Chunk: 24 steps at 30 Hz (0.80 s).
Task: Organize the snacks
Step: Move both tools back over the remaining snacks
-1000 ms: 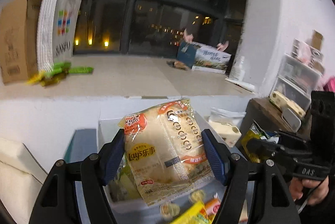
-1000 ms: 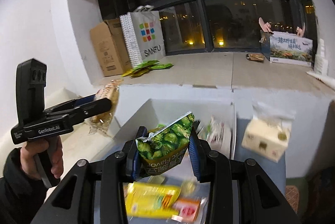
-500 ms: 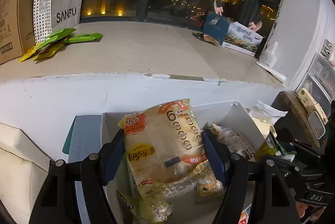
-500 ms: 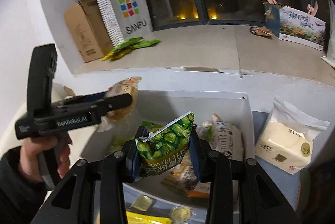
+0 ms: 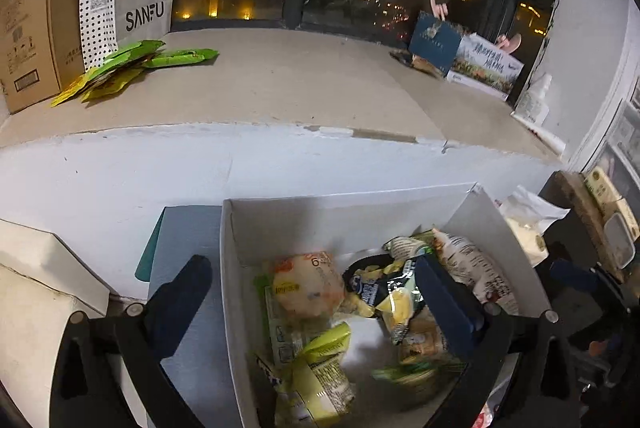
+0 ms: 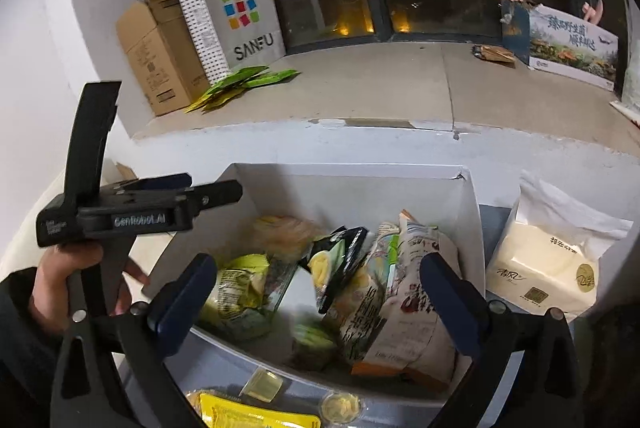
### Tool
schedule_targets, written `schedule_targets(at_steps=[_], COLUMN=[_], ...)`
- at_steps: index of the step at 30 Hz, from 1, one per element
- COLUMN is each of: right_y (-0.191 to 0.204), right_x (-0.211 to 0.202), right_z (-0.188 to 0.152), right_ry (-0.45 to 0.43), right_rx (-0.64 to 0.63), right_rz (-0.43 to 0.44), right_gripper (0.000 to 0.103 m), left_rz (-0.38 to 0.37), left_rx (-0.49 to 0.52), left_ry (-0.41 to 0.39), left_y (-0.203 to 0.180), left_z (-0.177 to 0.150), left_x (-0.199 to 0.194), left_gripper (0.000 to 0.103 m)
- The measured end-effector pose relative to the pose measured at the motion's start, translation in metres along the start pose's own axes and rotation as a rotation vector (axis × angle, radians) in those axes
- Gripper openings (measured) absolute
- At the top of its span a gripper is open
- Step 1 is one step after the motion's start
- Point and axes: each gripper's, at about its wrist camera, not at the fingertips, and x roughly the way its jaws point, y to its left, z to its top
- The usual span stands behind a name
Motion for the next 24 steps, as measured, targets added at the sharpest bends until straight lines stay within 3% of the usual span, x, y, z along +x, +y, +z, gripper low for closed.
schedule_targets(at_steps=[6,11,19,24], right_y=[0.018,0.029,0.04,0.052], right_x=[-0.028,-0.076,-0.171,-0.213], right_z=[-0.013,-0.033,-0.088,-0.137], right_ry=[-0.048,-0.114,-0.223,-0.241], right_rx=[-0.067,-0.099,-0.138,-0.192], right_rz=[0.015,0.046,0.058,-0.004], right_gripper=[0.103,0.103,0.103,0.103], left_rz=[-0.018,-0.025,-0.132,-0.147], left_rx=[0.015,0.099,0.184,0.204], left_ry=[-0.085,-0.191,-0.295,-0.326], left_y=[-0.004,-0.021,-0.059,-0.082], left_z=[-0.012,-0.048,-0.154,-0.218], left_x=[-0.043,-0.106,-0.204,-0.239], left_gripper=[0.103,0.103,0.103,0.103])
